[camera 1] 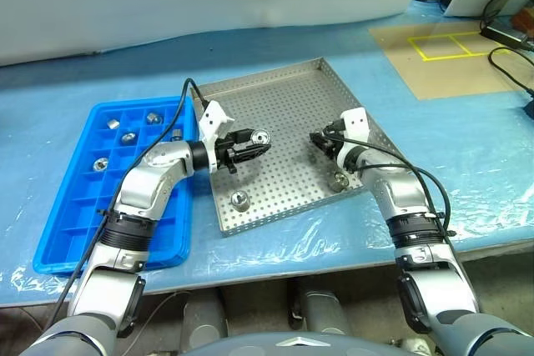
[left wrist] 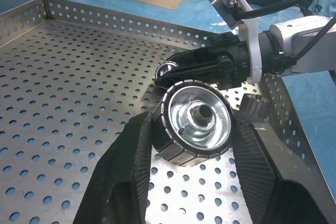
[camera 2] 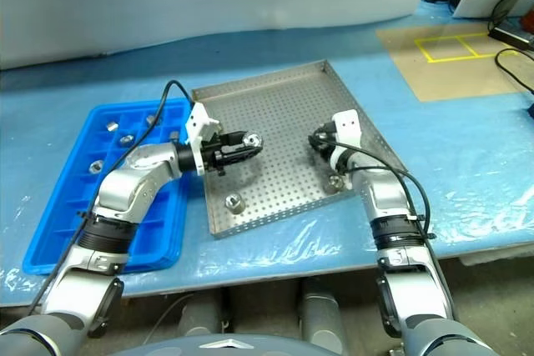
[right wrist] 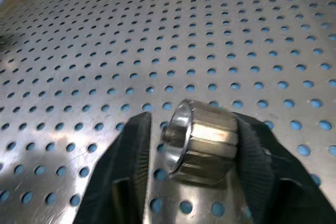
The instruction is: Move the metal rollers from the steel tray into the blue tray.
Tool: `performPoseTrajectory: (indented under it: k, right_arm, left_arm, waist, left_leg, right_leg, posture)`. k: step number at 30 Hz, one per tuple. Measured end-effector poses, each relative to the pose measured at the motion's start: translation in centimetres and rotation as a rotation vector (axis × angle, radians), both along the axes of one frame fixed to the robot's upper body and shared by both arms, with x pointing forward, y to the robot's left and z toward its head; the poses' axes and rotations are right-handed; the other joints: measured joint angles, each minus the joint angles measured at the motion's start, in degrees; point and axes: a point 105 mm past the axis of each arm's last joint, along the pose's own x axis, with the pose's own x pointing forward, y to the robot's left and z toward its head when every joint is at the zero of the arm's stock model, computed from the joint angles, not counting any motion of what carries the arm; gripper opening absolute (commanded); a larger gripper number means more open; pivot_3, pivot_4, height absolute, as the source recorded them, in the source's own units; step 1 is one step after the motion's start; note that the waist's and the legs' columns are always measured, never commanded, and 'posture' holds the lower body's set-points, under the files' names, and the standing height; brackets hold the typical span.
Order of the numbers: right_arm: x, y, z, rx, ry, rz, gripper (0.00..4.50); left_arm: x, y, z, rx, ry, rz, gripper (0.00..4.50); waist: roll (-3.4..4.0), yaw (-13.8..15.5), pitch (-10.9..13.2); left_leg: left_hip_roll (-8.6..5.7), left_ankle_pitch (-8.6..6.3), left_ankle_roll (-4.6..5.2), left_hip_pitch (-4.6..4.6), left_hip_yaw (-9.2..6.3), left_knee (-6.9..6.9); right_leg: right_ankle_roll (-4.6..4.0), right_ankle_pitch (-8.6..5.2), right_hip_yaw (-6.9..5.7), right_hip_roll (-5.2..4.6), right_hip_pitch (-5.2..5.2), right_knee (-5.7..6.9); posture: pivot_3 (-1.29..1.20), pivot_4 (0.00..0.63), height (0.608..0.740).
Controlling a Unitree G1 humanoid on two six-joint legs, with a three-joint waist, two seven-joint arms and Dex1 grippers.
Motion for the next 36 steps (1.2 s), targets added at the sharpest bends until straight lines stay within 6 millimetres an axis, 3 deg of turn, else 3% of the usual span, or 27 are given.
performPoseTrajectory:
  k: [11, 15, 20, 22, 26, 29, 33, 36]
  right_arm:
    - [-0.2, -0.8, 0.1, 0.033, 0.023, -0.01, 3.22]
    - [0.0, -3.1, 0.9, -0.046, -0.02, -0.042, 3.22]
    - [-0.1, -6.2, 2.8, -0.133, -0.065, -0.042, 3.22]
    - [0.2, -6.6, 4.1, -0.142, -0.096, -0.033, 3.22]
    - [1.0, -5.3, 6.2, -0.108, -0.156, 0.002, 3.22]
    - [1.2, -3.4, 6.1, -0.049, -0.161, 0.037, 3.22]
    - [1.1, -1.0, 5.5, 0.042, -0.126, 0.089, 3.22]
    - [0.3, 1.9, 7.3, 0.233, -0.111, 0.204, 3.22]
  left_arm:
    - [-0.2, 0.0, 0.6, 0.007, 0.003, 0.016, 1.9]
    - [-0.4, 1.0, 1.6, 0.006, -0.012, 0.052, 1.9]
    - [-0.4, 2.7, 1.1, 0.02, 0.011, 0.105, 1.9]
    - [-0.5, 2.7, 1.0, 0.019, 0.017, 0.106, 1.9]
    - [-0.4, 2.8, 1.2, 0.014, 0.018, 0.114, 1.9]
    - [-0.6, 3.4, 1.8, 0.014, -0.004, 0.137, 1.9]
    - [-0.8, 6.1, 2.4, 0.035, -0.04, 0.239, 1.9]
    - [-2.0, 8.3, 2.9, 0.049, -0.072, 0.323, 1.9]
  waist:
    - [0.0, 0.0, 0.0]
    - [0.0, 0.1, 0.0]
    - [0.0, 0.1, 0.0]
    - [-0.01, -0.1, 0.0]
    - [-0.01, -0.2, 0.0]
    - [-0.01, 0.0, 0.0]
    - [-0.01, 0.1, 0.0]
    - [-0.02, 0.1, 0.0]
  left_leg:
    - [0.0, 0.01, 0.02, 0.03, 0.0, 0.0]
    - [-0.01, 0.0, 0.02, 0.01, 0.0, 0.0]
    - [-0.01, 0.0, 0.03, 0.0, 0.0, 0.04]
    - [0.0, -0.01, 0.05, -0.01, 0.0, 0.08]
    - [0.07, 0.03, 0.09, 0.02, 0.0, 0.09]
    - [0.06, 0.07, 0.17, -0.01, 0.0, 0.08]
    - [0.05, 0.07, 0.22, -0.04, 0.0, 0.09]
    - [0.08, 0.08, 0.22, -0.19, -0.01, 0.05]
  right_leg:
    - [0.0, 0.0, 0.01, 0.0, -0.01, 0.0]
    - [0.0, 0.0, 0.01, 0.0, -0.01, -0.01]
    - [0.0, 0.0, 0.01, 0.0, -0.01, -0.01]
    - [-0.01, 0.0, 0.01, 0.0, -0.01, 0.01]
    - [-0.03, 0.02, 0.02, 0.07, -0.01, 0.07]
    - [-0.04, 0.02, 0.01, 0.06, -0.03, 0.04]
    - [-0.04, 0.02, 0.01, 0.05, -0.19, 0.03]
    - [-0.05, 0.02, 0.01, 0.07, -0.43, 0.07]
  posture:
    - [-0.19, 0.15, 0.74]
    - [-0.18, 0.15, 0.74]
    - [-0.17, 0.15, 0.74]
    - [-0.17, 0.15, 0.74]
    - [-0.15, 0.15, 0.74]
    - [-0.14, 0.15, 0.74]
    - [-0.07, 0.15, 0.74]
    - [0.01, 0.15, 0.74]
